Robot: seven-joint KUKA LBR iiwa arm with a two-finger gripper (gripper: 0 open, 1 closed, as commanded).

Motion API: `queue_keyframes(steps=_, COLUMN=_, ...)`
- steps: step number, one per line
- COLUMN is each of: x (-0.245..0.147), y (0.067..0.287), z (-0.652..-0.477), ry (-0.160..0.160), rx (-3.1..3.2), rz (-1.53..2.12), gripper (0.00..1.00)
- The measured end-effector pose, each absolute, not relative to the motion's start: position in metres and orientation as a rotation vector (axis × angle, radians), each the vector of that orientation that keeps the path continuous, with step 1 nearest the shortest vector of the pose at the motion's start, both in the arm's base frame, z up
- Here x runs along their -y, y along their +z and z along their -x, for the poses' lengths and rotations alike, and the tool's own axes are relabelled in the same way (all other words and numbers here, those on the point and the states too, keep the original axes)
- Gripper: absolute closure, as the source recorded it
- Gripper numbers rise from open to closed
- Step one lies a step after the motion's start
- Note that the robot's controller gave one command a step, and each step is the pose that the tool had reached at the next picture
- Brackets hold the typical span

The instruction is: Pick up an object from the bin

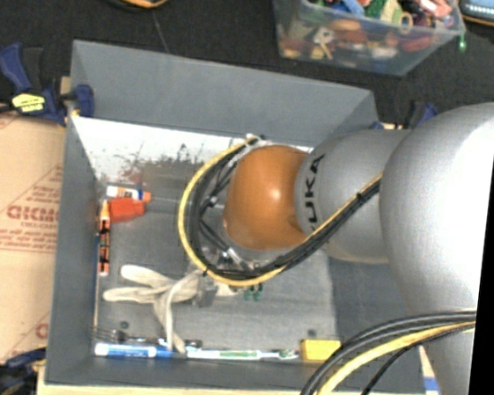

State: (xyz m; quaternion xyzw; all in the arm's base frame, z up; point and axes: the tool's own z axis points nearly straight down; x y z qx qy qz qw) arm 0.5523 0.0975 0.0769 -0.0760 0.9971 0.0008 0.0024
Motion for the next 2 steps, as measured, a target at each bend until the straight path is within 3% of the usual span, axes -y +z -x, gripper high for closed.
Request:
queue_keyframes(steps=1, x=-0.098, y=0.077, z=-0.552, ry=0.003, rx=-3.128, rz=0.238, gripper=1.0)
queue_keyframes(steps=2, x=-0.097, y=0.102, z=-0.55, ry=0.001, rx=-3.137, rz=0.237, gripper=1.0)
